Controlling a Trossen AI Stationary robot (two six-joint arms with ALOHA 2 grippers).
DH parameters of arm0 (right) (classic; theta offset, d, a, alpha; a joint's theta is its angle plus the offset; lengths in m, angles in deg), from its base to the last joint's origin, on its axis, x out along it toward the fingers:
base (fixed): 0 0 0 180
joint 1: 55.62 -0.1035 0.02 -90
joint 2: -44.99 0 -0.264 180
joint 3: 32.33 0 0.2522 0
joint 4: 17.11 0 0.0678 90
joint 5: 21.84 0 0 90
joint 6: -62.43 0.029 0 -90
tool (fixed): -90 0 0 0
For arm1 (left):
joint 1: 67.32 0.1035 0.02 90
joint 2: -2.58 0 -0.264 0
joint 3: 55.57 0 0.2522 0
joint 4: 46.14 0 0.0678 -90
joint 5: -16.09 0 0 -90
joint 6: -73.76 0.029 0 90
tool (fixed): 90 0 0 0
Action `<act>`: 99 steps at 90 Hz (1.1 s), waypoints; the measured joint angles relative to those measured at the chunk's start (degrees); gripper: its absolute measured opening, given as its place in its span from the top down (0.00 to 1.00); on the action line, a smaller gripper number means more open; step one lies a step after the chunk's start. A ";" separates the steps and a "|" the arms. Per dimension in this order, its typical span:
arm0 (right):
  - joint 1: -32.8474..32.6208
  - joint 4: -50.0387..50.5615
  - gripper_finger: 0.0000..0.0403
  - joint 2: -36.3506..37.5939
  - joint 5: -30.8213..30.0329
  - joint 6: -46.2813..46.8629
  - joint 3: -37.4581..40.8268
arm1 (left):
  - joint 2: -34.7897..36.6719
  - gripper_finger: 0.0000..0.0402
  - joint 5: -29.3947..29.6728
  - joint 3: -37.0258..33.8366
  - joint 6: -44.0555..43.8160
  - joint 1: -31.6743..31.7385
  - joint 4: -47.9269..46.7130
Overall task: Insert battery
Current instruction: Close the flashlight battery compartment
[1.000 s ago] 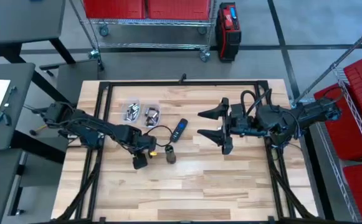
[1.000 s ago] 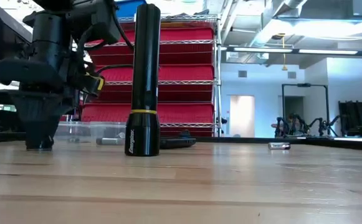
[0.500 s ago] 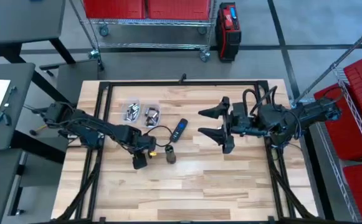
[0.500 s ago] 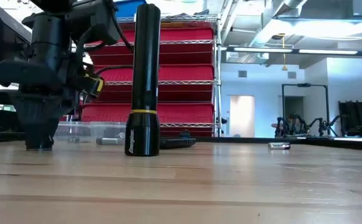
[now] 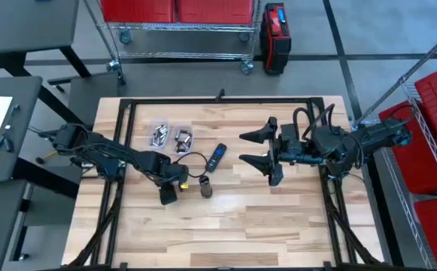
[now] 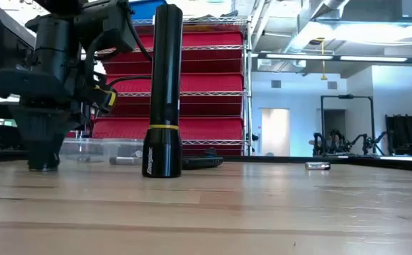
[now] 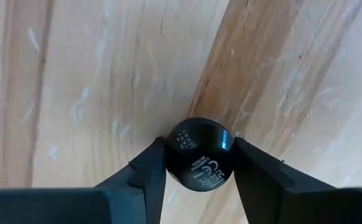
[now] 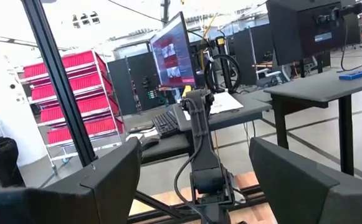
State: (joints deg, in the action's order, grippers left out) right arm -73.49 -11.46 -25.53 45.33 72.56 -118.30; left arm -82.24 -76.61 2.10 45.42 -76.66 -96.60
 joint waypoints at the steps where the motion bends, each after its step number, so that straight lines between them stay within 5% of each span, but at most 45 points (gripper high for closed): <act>1: 0.00 0.05 0.29 -0.01 0.00 0.00 0.00 | 0.00 0.66 -0.02 0.26 0.14 0.00 -0.33; 19: 0.00 4.57 0.29 0.00 0.00 -0.02 0.00 | 0.02 0.66 0.25 7.43 3.62 0.00 -8.84; 51: 1.97 32.43 0.29 0.09 0.85 5.61 0.06 | 3.46 0.66 5.47 28.90 8.60 0.02 -24.18; 63: -0.33 35.47 0.29 0.24 2.22 9.19 4.29 | 5.98 0.66 6.62 35.62 7.28 0.04 -28.09; 83: -6.81 6.63 0.29 -3.62 -0.98 10.98 23.31 | 8.21 0.66 6.64 44.56 5.11 0.04 -31.06; 99: -5.92 -21.51 0.29 -16.89 -4.25 8.15 32.84 | 8.77 0.66 6.63 49.40 4.63 0.04 -31.86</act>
State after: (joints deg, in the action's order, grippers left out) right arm -79.41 -32.98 -42.43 41.08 80.71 -85.46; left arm -73.47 -69.98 51.49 50.05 -76.63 -128.46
